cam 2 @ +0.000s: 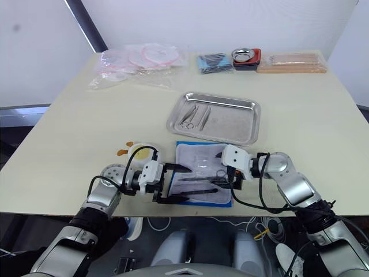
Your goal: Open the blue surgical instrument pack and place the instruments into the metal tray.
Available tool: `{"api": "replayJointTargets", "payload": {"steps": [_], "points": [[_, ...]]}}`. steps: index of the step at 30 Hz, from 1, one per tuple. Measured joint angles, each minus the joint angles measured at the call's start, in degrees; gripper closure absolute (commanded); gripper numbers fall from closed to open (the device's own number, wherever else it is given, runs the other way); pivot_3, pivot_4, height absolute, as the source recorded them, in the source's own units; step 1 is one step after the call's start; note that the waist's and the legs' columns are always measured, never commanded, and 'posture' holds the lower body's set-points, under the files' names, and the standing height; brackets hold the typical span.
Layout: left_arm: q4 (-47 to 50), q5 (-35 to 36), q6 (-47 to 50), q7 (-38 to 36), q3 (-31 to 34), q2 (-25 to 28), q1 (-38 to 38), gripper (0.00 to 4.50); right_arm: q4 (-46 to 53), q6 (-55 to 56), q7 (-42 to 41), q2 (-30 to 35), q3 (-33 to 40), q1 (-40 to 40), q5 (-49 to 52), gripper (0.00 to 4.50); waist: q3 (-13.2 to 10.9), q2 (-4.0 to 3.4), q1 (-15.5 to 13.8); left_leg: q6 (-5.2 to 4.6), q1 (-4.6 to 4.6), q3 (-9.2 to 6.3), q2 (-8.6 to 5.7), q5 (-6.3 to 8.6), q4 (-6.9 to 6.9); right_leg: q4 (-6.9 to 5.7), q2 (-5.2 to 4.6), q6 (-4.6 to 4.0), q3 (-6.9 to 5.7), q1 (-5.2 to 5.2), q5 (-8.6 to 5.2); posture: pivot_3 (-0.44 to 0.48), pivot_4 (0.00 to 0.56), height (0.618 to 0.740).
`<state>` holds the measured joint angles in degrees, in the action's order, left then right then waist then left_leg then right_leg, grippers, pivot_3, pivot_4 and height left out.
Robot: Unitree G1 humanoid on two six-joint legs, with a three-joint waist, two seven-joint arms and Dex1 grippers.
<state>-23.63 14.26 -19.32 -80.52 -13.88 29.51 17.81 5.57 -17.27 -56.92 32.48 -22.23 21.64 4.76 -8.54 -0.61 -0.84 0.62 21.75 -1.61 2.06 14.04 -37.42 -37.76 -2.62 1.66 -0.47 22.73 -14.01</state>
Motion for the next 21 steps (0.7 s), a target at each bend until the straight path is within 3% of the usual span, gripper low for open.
{"api": "replayJointTargets", "payload": {"steps": [2,5,7,10,11,12,13,21], "points": [[-0.1,0.0,-0.1,0.1,0.0,0.0,0.0,0.13,0.0,-0.5,-0.1,0.0,-0.5,0.6,-0.9,0.0,0.0,0.03,0.0,0.0,-0.01,0.0,0.0,0.0,0.0,0.0,0.0,0.0,0.0,0.0,0.0,0.0,0.15,0.74],[-0.3,0.0,0.0,0.2,0.0,0.0,0.0,0.0,0.0,-3.4,-1.1,0.1,-1.7,2.1,-1.2,0.8,0.2,0.04,0.1,0.0,-0.01,-0.01,0.01,0.0,0.0,0.0,0.01,0.0,0.0,0.0,0.0,0.0,0.15,0.74],[-0.4,0.0,0.0,0.3,0.0,0.0,0.0,0.0,0.2,-4.3,-2.0,0.2,-2.4,2.6,-1.4,1.96,0.3,0.09,0.0,0.0,-0.02,-0.04,0.01,0.0,0.01,0.01,0.01,-0.01,-0.03,0.01,-0.01,0.0,0.15,0.74],[-0.5,0.0,0.0,0.3,0.0,0.0,0.1,0.0,0.6,-4.8,-4.0,0.5,-3.6,3.0,-1.4,3.29,0.3,0.1,0.1,0.0,-0.03,-0.04,0.01,0.0,0.01,0.02,0.01,-0.01,-0.02,0.02,-0.01,0.0,0.15,0.74],[-0.6,0.0,0.0,0.3,0.0,0.0,0.1,0.0,0.6,-4.8,-4.1,0.6,-3.7,3.0,-1.4,3.44,0.3,0.11,0.1,0.0,-0.04,-0.04,0.01,0.0,0.01,0.02,0.01,-0.01,-0.02,0.02,-0.01,0.0,0.15,0.74],[-0.7,0.0,0.0,0.3,0.0,0.0,0.1,0.0,0.9,-4.9,-5.0,0.7,-4.2,3.1,-1.4,4.23,0.4,0.14,0.1,0.0,-0.05,-0.04,0.02,0.0,0.01,0.02,0.01,-0.01,-0.02,0.02,-0.01,0.0,0.15,0.74],[-0.7,0.0,0.0,0.4,0.0,0.0,0.1,0.0,1.0,-4.9,-5.1,0.8,-4.2,3.1,-1.4,4.43,0.4,0.14,0.1,0.0,-0.06,-0.05,0.02,0.0,0.01,0.02,0.01,0.0,-0.02,0.02,-0.01,0.0,0.15,0.74],[-0.7,0.0,0.1,0.6,-0.1,0.0,0.0,0.0,2.1,-7.5,-5.4,0.9,-4.5,3.5,-1.5,4.43,0.4,0.15,0.1,0.01,-0.05,-0.07,0.02,0.0,0.03,0.06,0.0,0.0,-0.03,0.02,-0.01,0.0,0.15,0.74]]}}
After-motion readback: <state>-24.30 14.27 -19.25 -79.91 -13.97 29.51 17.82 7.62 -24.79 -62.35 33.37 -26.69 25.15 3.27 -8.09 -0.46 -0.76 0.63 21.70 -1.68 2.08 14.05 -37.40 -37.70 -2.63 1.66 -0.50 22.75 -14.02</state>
